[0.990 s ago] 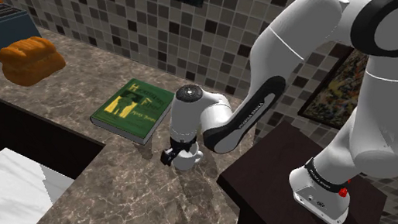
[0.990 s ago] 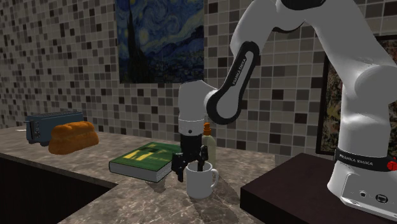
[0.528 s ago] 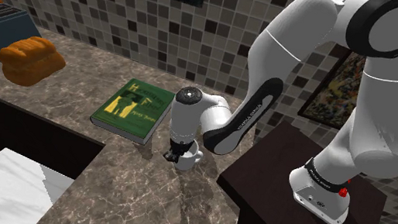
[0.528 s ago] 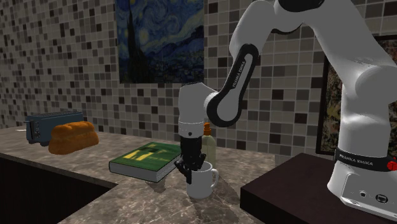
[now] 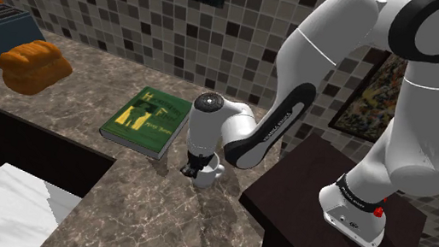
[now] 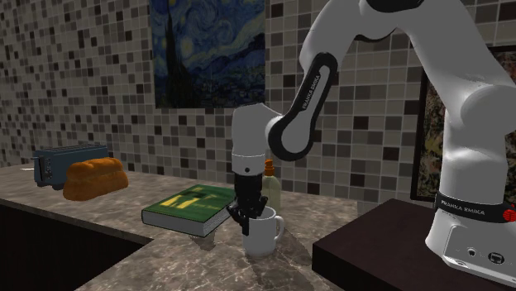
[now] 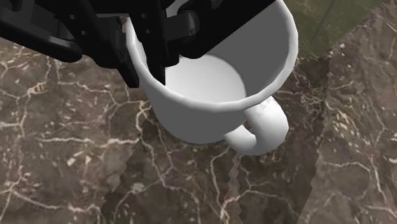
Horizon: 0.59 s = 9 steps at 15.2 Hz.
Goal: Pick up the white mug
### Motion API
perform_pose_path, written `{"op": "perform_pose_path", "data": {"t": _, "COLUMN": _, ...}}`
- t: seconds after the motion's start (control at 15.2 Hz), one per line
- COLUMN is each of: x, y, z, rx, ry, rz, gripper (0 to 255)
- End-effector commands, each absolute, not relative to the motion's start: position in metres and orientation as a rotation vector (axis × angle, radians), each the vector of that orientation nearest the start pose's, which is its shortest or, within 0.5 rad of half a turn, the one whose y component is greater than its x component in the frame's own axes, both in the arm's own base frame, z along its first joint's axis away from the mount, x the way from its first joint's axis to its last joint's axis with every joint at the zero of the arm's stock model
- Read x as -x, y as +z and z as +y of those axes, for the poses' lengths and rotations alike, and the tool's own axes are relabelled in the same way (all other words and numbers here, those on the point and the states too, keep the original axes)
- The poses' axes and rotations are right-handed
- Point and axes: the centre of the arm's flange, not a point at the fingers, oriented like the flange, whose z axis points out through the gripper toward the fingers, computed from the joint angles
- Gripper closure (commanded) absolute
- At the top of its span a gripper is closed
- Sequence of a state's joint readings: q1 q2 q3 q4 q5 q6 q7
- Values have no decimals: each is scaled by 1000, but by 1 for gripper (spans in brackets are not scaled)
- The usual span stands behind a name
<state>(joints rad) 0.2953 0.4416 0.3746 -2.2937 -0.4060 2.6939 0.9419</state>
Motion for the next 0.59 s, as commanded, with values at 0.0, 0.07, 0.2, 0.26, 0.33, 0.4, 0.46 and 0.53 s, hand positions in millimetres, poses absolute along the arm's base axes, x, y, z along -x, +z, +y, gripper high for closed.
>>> {"op": "perform_pose_path", "data": {"t": 0.0, "x": -398, "y": 180, "z": 342, "rx": 3142, "ry": -36, "rz": -97, "gripper": 255}}
{"op": "perform_pose_path", "data": {"t": 0.07, "x": -398, "y": 185, "z": 342, "rx": 3142, "ry": -36, "rz": -97, "gripper": 255}}
{"op": "perform_pose_path", "data": {"t": 0.2, "x": -398, "y": 196, "z": 342, "rx": 3142, "ry": -36, "rz": -97, "gripper": 255}}
{"op": "perform_pose_path", "data": {"t": 0.26, "x": -398, "y": 201, "z": 342, "rx": 3142, "ry": -36, "rz": -97, "gripper": 255}}
{"op": "perform_pose_path", "data": {"t": 0.33, "x": -398, "y": 206, "z": 342, "rx": 3142, "ry": -36, "rz": -97, "gripper": 255}}
{"op": "perform_pose_path", "data": {"t": 0.4, "x": -398, "y": 212, "z": 342, "rx": 3142, "ry": -36, "rz": -97, "gripper": 255}}
{"op": "perform_pose_path", "data": {"t": 0.46, "x": -398, "y": 217, "z": 342, "rx": 3142, "ry": -36, "rz": -97, "gripper": 255}}
{"op": "perform_pose_path", "data": {"t": 0.53, "x": -398, "y": 222, "z": 342, "rx": 3142, "ry": -36, "rz": -97, "gripper": 255}}
